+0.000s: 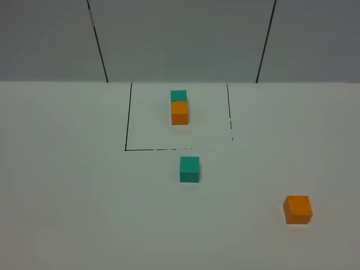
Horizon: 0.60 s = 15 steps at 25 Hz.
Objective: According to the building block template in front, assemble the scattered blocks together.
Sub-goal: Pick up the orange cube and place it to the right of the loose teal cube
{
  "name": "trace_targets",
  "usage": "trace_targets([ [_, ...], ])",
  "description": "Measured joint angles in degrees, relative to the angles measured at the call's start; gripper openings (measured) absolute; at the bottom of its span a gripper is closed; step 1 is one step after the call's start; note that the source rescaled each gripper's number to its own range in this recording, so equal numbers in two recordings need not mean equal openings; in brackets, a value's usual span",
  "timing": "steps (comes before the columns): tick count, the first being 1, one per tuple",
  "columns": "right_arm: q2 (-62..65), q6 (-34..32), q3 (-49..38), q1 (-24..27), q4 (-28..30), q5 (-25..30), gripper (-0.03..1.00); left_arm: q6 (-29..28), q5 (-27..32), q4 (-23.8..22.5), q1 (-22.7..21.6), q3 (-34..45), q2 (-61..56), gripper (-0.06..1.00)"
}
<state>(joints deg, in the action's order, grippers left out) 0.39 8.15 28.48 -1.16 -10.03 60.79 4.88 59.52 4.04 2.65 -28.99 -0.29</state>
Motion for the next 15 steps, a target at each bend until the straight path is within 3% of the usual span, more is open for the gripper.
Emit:
trace_targets([
  [15, 0.00, 0.00, 0.00, 0.00, 0.00, 0.00, 0.80, 0.00, 0.05, 0.00, 0.00, 0.00, 0.00, 0.68],
])
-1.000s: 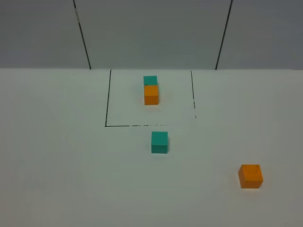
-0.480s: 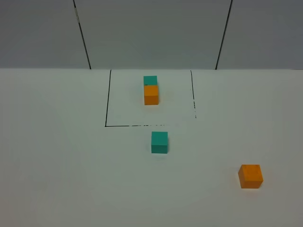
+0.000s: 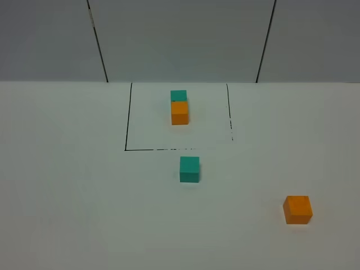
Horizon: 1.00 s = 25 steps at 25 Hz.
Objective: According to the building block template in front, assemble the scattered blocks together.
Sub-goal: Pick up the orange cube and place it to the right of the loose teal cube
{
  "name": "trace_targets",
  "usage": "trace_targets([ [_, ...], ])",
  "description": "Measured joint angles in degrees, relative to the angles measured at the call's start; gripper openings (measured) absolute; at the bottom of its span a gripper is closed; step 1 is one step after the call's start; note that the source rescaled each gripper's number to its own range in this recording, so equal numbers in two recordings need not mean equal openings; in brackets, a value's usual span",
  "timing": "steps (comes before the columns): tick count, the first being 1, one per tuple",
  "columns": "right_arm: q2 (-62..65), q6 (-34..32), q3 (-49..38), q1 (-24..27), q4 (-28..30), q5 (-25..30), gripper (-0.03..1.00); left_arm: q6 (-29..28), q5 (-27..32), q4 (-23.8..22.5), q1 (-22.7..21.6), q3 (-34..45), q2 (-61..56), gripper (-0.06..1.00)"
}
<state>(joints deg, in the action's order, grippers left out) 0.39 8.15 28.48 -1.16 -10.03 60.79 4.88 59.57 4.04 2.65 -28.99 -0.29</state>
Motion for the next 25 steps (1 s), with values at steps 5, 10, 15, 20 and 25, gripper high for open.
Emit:
trace_targets([
  [5, 0.00, 0.00, 0.00, 0.00, 0.00, 0.00, 0.80, 0.00, 0.00, 0.00, 0.00, 0.00, 0.00, 0.68],
  [10, 0.00, 0.00, 0.00, 0.00, 0.00, 0.00, 0.80, 0.00, 0.00, 0.00, 0.00, 0.00, 0.00, 0.67],
  [15, 0.00, 0.00, 0.00, 0.00, 0.00, 0.00, 0.80, 0.00, 0.00, 0.00, 0.00, 0.00, 0.00, 0.67],
  [20, 0.00, 0.00, 0.00, 0.00, 0.00, 0.00, 0.80, 0.00, 0.00, 0.00, 0.00, 0.00, 0.00, 0.67],
  [25, 0.00, 0.00, 0.00, 0.00, 0.00, 0.00, 0.80, 0.00, 0.00, 0.00, 0.00, 0.00, 0.00, 0.67],
])
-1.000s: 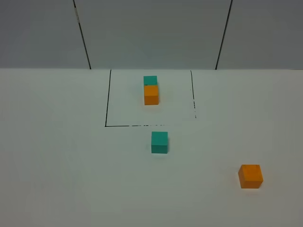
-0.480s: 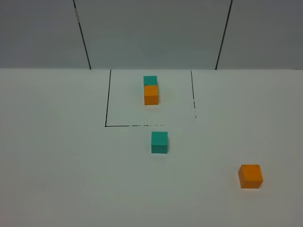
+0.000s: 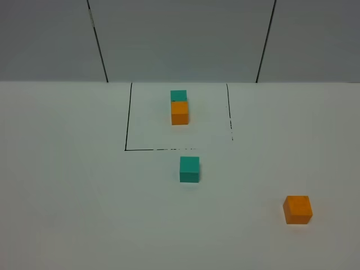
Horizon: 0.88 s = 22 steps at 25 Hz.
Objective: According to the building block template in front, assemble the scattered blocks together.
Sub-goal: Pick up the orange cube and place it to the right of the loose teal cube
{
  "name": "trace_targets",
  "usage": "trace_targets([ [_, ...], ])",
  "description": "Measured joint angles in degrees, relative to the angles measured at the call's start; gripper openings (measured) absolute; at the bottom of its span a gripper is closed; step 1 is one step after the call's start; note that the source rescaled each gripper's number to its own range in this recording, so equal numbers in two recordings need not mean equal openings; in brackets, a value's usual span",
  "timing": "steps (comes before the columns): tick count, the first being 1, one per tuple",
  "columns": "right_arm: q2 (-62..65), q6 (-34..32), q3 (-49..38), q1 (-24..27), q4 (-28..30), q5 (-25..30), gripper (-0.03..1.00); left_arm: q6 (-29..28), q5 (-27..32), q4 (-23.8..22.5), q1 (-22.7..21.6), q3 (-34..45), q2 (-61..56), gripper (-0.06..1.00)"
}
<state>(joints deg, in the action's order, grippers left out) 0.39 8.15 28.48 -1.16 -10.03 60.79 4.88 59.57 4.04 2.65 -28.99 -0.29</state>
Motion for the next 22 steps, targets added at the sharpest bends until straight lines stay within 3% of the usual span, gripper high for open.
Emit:
trace_targets([
  [10, 0.00, -0.25, 0.00, 0.00, -0.16, -0.22, 0.80, 0.00, 0.00, 0.00, 0.00, 0.00, 0.00, 0.67],
  [13, -1.96, -1.75, 1.28, 0.00, -2.59, -0.39, 0.83, 0.00, 0.00, 0.00, 0.00, 0.00, 0.00, 0.67],
  [17, -15.12, -1.84, 5.65, 0.00, -7.80, -0.92, 0.92, 0.00, 0.00, 0.00, 0.00, 0.00, 0.00, 0.67],
  [22, -39.13, 1.86, 11.05, 0.00, -9.06, -2.81, 0.96, 0.00, 0.00, 0.00, 0.00, 0.00, 0.00, 0.67],
])
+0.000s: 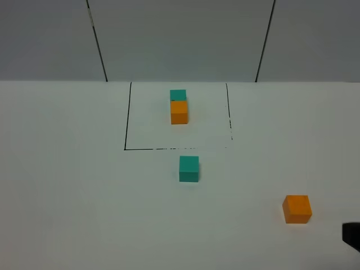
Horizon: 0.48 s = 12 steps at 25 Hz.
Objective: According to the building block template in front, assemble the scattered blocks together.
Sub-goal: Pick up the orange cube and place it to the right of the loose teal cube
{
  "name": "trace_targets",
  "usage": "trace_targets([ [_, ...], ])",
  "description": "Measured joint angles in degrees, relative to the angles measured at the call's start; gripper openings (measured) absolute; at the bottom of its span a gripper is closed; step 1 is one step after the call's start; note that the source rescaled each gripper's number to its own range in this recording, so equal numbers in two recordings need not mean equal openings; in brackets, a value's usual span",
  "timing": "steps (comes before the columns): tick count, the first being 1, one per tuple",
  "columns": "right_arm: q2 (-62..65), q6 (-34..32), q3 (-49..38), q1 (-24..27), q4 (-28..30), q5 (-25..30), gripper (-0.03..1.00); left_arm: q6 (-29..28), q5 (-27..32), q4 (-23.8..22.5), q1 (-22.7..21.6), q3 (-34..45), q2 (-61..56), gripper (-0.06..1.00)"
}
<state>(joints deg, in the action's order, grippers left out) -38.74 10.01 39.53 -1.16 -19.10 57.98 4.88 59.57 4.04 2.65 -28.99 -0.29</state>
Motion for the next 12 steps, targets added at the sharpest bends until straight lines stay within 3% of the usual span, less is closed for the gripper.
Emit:
trace_targets([
  [7, -28.07, 2.86, 3.12, -0.26, -2.64, -12.55, 0.96, 0.00, 0.05, 0.00, 0.00, 0.00, 0.00, 0.67],
  [12, -41.79, 2.58, 3.17, -5.88, -2.61, -20.99, 0.96, 0.00, 0.05, 0.00, 0.00, 0.00, 0.00, 0.67],
])
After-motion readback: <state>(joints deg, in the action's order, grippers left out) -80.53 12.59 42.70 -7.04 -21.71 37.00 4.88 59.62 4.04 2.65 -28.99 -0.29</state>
